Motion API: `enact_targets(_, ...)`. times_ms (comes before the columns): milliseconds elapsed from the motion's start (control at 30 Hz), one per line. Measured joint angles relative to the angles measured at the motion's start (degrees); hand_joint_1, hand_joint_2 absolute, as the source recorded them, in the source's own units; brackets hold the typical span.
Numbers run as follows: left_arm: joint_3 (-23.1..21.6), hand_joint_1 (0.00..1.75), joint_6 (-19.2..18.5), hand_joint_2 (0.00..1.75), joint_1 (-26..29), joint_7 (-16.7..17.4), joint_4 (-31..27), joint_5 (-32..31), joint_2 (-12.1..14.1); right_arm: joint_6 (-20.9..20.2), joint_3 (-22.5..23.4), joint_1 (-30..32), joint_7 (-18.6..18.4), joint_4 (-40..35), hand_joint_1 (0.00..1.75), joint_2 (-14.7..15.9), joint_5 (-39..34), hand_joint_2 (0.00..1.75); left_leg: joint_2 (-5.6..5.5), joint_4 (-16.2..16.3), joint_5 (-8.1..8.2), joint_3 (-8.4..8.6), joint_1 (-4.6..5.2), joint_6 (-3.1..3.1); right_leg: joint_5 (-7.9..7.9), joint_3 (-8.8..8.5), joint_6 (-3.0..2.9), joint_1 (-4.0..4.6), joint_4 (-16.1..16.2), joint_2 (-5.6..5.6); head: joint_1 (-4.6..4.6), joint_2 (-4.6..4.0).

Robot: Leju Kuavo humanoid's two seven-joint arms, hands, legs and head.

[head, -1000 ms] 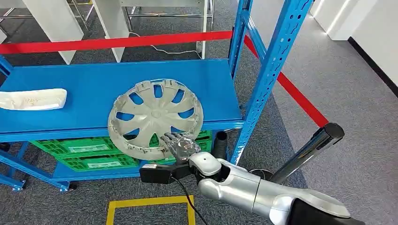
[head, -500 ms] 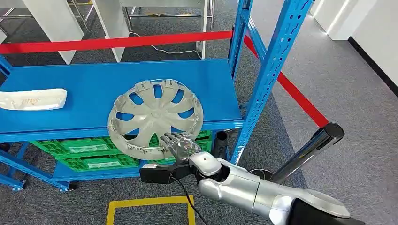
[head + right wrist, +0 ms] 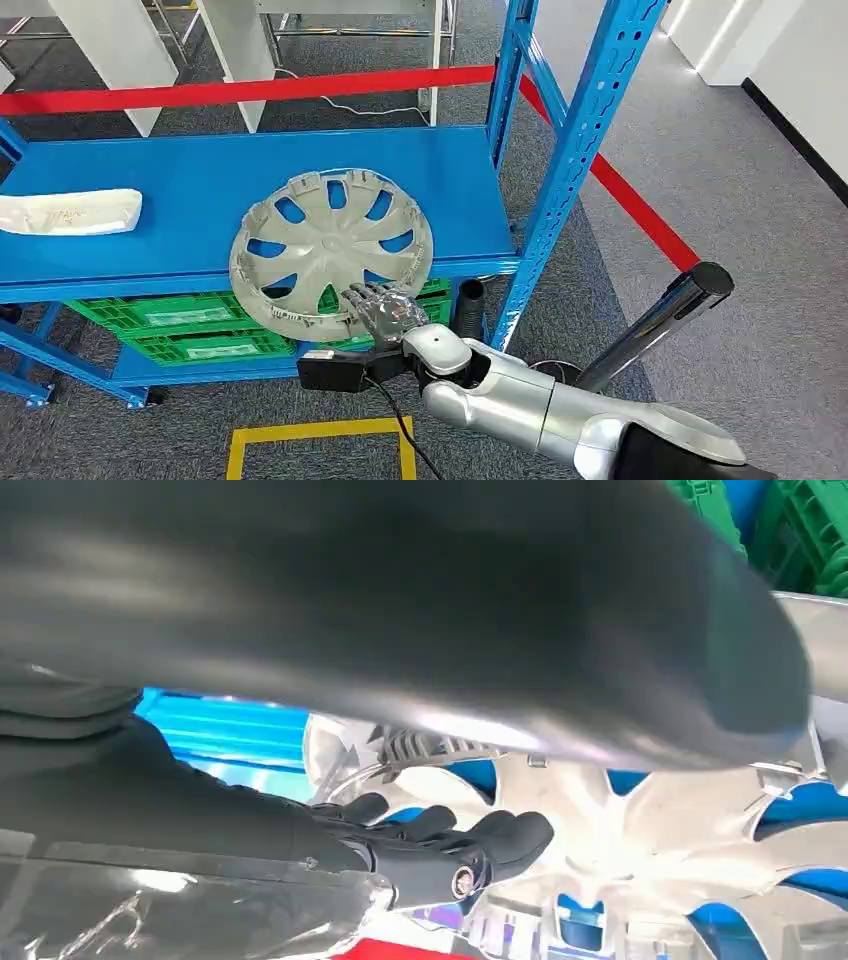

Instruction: Take the parts from the cabinet and place them on the table.

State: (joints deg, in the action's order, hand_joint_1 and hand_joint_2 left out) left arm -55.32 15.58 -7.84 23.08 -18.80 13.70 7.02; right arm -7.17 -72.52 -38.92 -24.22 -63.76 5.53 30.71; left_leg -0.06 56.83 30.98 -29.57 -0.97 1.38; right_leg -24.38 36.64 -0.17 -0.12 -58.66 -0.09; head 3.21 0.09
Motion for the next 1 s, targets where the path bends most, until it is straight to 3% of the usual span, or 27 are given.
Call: enact_targets(1000,0.0,0.00,0.0,0.00,0.0,0.0,0.0,0.0,0.0,0.0,0.0,0.0,0.0,0.0,0.00,0.0,0.0,0.00,0.00,-0.1,0.01,0.02,0.00,0.01,-0.08,0.01,-0.13,0.00,0.0,-0.01,0.02,0.00)
